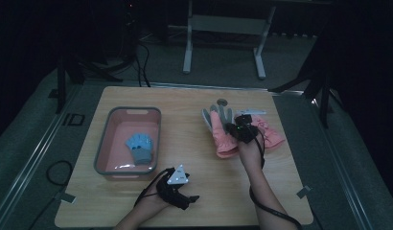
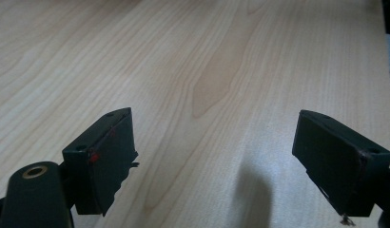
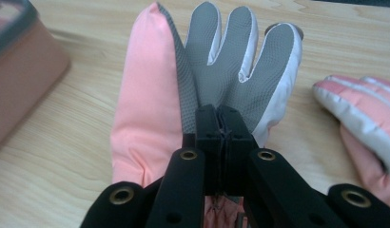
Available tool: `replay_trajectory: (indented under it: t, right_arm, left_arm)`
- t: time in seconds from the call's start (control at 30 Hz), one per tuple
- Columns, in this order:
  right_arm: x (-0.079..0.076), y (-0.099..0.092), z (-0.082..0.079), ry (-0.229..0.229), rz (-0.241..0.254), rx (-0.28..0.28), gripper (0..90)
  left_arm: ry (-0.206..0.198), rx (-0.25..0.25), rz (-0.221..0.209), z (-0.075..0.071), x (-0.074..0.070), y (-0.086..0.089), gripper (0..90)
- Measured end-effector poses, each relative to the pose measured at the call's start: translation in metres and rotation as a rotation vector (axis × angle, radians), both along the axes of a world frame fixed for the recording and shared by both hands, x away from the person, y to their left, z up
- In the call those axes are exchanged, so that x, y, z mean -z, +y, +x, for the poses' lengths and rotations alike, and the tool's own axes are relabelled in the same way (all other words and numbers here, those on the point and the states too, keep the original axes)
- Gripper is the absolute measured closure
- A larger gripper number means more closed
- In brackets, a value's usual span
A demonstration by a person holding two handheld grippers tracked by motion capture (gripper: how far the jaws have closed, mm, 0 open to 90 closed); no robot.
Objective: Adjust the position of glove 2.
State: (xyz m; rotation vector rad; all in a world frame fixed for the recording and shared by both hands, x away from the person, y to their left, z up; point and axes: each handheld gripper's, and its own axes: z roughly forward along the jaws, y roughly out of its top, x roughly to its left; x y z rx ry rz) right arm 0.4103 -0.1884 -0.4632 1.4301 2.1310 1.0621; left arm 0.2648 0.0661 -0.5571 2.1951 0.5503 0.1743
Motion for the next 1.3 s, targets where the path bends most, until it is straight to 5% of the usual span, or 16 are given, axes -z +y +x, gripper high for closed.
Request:
replay_trajectory:
  t: [0.13,0.43,0.83,1.13,1.3]
  right_arm:
    - [0.000,0.009,-0.014,-0.014,-0.030,0.010,88.0]
    - [0.016,0.017,-0.030,0.000,0.017,0.065,88.0]
    - [0.034,0.027,-0.029,0.008,0.058,0.136,88.0]
    - [0.066,0.031,-0.026,0.051,0.010,0.183,85.0]
    - [0.071,0.029,-0.025,0.061,0.021,0.193,78.5]
  left_arm:
    - [-0.004,0.001,0.010,-0.001,0.001,-0.002,14.1]
    - [-0.030,-0.024,0.014,-0.003,0.002,-0.003,7.8]
    - [-0.031,-0.034,0.022,-0.003,0.004,-0.004,2.9]
    - [-0.028,-0.031,0.018,-0.003,0.004,-0.004,2.9]
    - [-0.029,-0.024,0.024,-0.003,0.005,-0.005,3.0]
